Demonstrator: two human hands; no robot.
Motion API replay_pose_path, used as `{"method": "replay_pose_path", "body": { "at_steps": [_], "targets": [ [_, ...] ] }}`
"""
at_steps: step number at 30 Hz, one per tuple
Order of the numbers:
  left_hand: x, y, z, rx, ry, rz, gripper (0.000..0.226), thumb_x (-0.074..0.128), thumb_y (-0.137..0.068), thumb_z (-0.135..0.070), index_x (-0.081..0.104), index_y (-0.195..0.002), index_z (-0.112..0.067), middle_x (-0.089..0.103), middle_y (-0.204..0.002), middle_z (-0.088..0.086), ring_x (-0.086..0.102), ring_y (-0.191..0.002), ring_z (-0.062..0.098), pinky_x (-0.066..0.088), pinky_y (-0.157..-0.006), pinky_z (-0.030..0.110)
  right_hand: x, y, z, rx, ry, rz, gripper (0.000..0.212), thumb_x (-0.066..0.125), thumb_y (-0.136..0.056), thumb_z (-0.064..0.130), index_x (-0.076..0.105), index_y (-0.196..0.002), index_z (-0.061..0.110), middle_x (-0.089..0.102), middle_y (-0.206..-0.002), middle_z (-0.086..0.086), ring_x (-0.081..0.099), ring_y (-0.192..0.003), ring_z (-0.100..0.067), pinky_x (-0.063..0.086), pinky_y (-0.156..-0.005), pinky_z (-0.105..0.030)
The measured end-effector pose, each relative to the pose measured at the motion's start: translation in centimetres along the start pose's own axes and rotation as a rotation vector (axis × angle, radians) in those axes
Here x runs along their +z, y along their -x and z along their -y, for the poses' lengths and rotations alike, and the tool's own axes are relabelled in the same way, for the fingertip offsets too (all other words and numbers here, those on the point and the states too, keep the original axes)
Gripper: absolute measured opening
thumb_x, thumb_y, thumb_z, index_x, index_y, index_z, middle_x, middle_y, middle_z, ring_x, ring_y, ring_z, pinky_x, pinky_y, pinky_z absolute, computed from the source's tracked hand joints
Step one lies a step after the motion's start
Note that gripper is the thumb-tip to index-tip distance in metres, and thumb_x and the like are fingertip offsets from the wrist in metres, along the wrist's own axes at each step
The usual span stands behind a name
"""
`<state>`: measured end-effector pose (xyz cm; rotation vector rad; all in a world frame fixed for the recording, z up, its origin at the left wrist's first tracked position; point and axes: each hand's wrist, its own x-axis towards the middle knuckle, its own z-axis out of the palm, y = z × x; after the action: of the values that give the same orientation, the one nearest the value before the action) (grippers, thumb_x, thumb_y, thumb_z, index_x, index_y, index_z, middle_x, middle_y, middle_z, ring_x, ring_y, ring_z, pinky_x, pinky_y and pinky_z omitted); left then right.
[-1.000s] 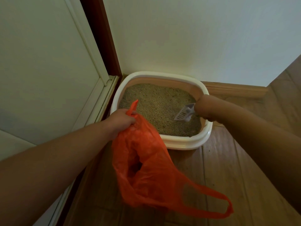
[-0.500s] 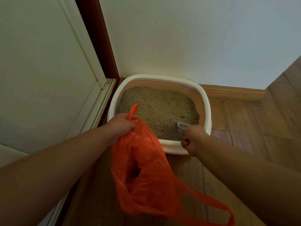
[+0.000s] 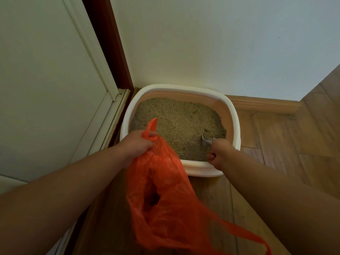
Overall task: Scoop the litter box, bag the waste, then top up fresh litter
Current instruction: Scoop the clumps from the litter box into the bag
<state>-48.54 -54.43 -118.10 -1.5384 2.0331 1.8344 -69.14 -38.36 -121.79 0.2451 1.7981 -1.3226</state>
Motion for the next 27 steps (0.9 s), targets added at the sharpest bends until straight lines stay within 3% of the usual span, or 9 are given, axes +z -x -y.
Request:
{"method": "replay_pose_path", "body": {
  "at_steps": [2,5,8,13,17,20,22,24,27],
  "targets": [
    [0.0,0.1,0.0,-0.003,0.0,-0.001,0.052,0.065,-0.086,0.004,0.07,-0.127,-0.028,0.079,-0.103,0.009,0.077,-0.095,0.036,0.063,-0.089,0.05,-0.6,-1.5,0.1,0.012,0.045,-0.013,0.032,0.029,-0.109,0.011,0.053,-0.128,0.021,0.03,-0.07,-0.001,0.021,-0.054,-0.012,0.021,-0.035,-0.021],
    [-0.1,-0.2,0.2,-0.011,0.002,-0.008,0.053,0.066,-0.086,0.004,0.071,-0.128,-0.029,0.079,-0.104,0.009,0.078,-0.093,0.036,0.063,-0.088,0.051,-1.7,-4.2,0.1,0.006,0.101,-0.042,0.027,0.039,-0.106,0.012,0.052,-0.129,0.012,0.032,-0.068,-0.004,0.024,-0.053,-0.014,0.024,-0.03,-0.017],
    [-0.1,-0.5,0.5,-0.012,-0.008,-0.009,0.054,0.068,-0.084,0.001,0.071,-0.128,-0.03,0.078,-0.108,0.007,0.079,-0.089,0.029,0.063,-0.089,0.049,-2.8,-5.5,0.8,-0.06,0.252,-0.041,0.029,0.047,-0.102,0.016,0.053,-0.13,0.007,0.039,-0.071,-0.007,0.031,-0.054,-0.015,0.029,-0.035,-0.02],
    [-0.1,-0.5,0.7,-0.016,0.017,0.001,0.055,0.065,-0.086,0.005,0.07,-0.129,-0.029,0.08,-0.103,0.008,0.076,-0.096,0.041,0.063,-0.088,0.05,-3.5,-8.1,2.5,-0.166,0.5,0.022,0.015,0.046,-0.102,0.012,0.061,-0.1,0.01,0.048,-0.073,-0.01,0.04,-0.053,-0.019,0.031,-0.045,-0.031],
    [-0.2,-0.6,0.8,-0.013,0.005,0.012,0.053,0.065,-0.088,0.003,0.069,-0.129,-0.03,0.08,-0.099,0.013,0.075,-0.097,0.044,0.063,-0.089,0.051,-2.7,-9.7,3.2,-0.262,0.653,0.044,0.028,0.039,-0.104,0.008,0.06,-0.116,0.022,0.055,-0.079,-0.009,0.046,-0.056,-0.019,0.035,-0.045,-0.031],
    [-0.2,-0.6,1.0,-0.016,-0.002,0.005,0.052,0.063,-0.09,0.003,0.068,-0.13,-0.031,0.08,-0.098,0.015,0.077,-0.087,0.038,0.063,-0.079,0.041,-1.7,-10.5,3.8,-0.284,0.665,0.084,0.031,0.04,-0.105,0.012,0.054,-0.118,0.036,0.056,-0.082,-0.009,0.046,-0.056,-0.018,0.036,-0.046,-0.032],
    [-0.2,-0.6,1.2,-0.02,0.0,-0.003,0.051,0.062,-0.09,0.003,0.068,-0.131,-0.028,0.08,-0.098,0.013,0.077,-0.081,0.032,0.063,-0.074,0.037,-0.8,-11.2,4.1,-0.277,0.653,0.102,0.035,0.04,-0.105,0.011,0.054,-0.126,0.035,0.056,-0.086,-0.011,0.046,-0.058,-0.019,0.036,-0.045,-0.031],
    [-0.4,-0.6,1.5,-0.02,-0.017,-0.009,0.05,0.063,-0.09,0.002,0.068,-0.13,-0.028,0.08,-0.099,0.01,0.077,-0.078,0.026,0.064,-0.071,0.034,0.5,-11.9,4.3,-0.284,0.662,0.113,0.043,0.038,-0.106,0.007,0.05,-0.144,0.021,0.055,-0.086,-0.013,0.045,-0.059,-0.02,0.036,-0.046,-0.032],
    [-0.5,-0.5,1.6,-0.027,-0.008,-0.011,0.049,0.062,-0.091,0.003,0.069,-0.13,-0.026,0.08,-0.098,0.007,0.077,-0.076,0.023,0.063,-0.068,0.03,2.7,-12.5,4.3,-0.29,0.611,0.121,0.046,0.034,-0.107,0.006,0.045,-0.151,0.016,0.051,-0.084,-0.01,0.042,-0.058,-0.019,0.033,-0.047,-0.033]
  ]
}}
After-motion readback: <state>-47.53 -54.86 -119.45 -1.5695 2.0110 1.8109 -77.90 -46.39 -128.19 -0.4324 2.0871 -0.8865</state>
